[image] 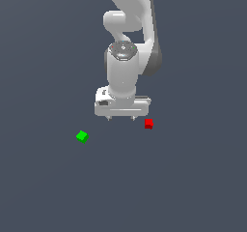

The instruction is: Stack the red cube on top of the green cube.

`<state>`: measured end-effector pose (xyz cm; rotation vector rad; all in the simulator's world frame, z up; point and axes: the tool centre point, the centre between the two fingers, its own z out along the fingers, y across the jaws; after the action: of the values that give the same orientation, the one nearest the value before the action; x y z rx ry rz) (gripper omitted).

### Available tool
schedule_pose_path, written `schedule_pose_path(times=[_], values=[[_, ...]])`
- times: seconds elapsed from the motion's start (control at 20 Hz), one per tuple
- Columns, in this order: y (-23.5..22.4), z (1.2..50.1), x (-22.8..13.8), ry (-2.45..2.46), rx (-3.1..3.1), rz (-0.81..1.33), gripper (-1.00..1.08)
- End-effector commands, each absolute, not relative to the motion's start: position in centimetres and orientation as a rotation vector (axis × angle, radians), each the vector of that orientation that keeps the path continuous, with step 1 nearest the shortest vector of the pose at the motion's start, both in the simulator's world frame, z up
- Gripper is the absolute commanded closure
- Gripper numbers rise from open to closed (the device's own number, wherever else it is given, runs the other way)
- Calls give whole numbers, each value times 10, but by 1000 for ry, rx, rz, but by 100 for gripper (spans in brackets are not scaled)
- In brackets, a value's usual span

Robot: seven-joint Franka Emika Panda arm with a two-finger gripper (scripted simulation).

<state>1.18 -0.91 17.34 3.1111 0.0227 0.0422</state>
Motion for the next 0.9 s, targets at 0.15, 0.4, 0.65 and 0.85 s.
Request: schedule_pose_path(times=[0.15, 0.4, 0.65, 0.85], values=[[-7, 172, 10, 20, 3112, 42, -92], [9, 160, 2, 5, 3115, 37, -92], [38, 138, -14, -24, 3121, 27, -92], [71, 115, -30, -55, 3127, 18, -92]])
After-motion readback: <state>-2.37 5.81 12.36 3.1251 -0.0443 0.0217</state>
